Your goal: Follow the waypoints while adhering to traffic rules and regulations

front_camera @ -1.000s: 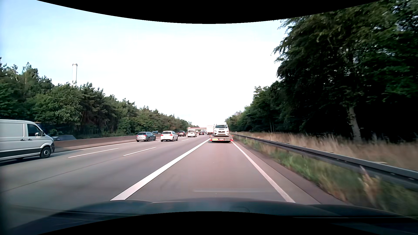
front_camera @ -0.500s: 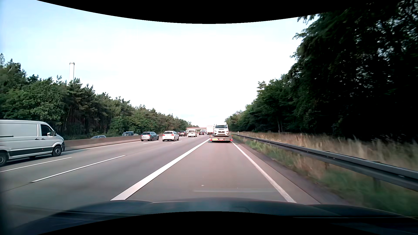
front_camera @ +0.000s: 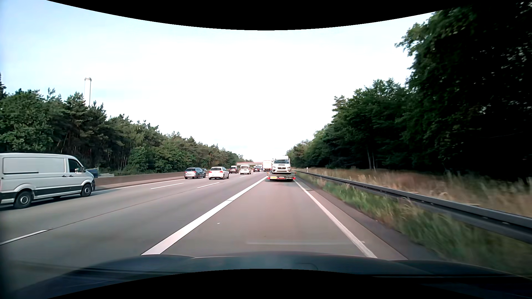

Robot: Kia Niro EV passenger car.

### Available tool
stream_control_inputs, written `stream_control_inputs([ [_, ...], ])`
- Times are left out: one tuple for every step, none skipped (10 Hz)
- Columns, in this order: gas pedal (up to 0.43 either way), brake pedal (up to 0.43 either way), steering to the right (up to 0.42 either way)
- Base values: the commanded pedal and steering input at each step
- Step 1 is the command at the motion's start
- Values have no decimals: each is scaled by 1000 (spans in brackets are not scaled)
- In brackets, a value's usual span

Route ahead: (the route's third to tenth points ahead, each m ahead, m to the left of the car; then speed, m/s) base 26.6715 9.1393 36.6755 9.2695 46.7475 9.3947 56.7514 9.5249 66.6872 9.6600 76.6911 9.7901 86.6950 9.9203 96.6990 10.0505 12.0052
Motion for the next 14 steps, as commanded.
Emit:
stream_control_inputs([
  [118, 0, -4],
  [118, 0, -4],
  [118, 0, -4],
  [118, 0, -4],
  [118, 0, -4],
  [118, 0, -4],
  [118, 0, -4],
  [118, 0, -4],
  [118, 0, -4],
  [118, 0, -4],
  [118, 0, -4],
  [110, 0, -5],
  [110, 0, -5],
  [98, 0, -5],
])
